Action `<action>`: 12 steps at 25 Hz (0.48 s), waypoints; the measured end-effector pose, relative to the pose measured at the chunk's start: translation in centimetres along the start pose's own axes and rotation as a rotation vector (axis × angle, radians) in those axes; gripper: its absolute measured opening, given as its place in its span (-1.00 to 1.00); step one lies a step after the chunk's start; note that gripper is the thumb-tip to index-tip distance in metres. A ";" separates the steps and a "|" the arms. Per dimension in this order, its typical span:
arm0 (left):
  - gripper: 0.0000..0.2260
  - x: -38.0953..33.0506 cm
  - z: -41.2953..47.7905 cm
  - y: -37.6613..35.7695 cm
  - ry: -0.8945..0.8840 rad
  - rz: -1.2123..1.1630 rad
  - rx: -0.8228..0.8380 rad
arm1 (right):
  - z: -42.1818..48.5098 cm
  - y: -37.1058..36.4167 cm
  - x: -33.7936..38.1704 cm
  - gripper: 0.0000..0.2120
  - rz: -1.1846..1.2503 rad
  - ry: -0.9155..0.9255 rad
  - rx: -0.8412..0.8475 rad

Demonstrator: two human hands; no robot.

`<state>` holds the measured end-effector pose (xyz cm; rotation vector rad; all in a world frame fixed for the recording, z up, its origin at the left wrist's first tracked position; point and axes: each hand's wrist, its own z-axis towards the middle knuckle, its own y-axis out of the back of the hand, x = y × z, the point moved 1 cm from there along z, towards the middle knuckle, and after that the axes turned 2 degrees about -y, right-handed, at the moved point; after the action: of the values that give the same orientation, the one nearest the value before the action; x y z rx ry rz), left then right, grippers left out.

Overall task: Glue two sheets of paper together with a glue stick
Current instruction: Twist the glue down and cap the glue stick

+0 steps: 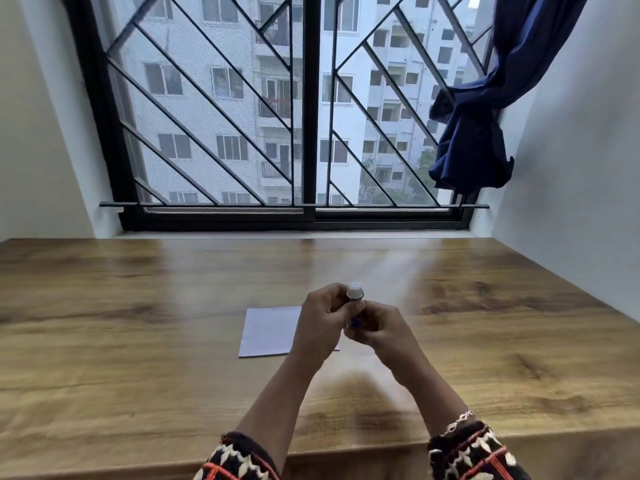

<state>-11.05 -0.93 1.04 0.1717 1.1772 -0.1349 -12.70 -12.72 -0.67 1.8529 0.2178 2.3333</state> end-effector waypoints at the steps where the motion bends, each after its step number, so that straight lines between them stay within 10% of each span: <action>1: -0.91 0.1 -0.1 0.0 0.003 0.002 -0.015 | 0.1 0.0 -0.1 -0.82 0.002 0.002 0.011; 12: -0.89 0.3 -0.4 0.9 -0.018 0.004 0.033 | 0.1 -1.1 -0.8 -0.95 -0.120 0.028 0.024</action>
<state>-11.15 0.01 0.67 0.2014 1.1567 -0.1520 -12.37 -11.85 -1.64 1.7667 0.3518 2.2866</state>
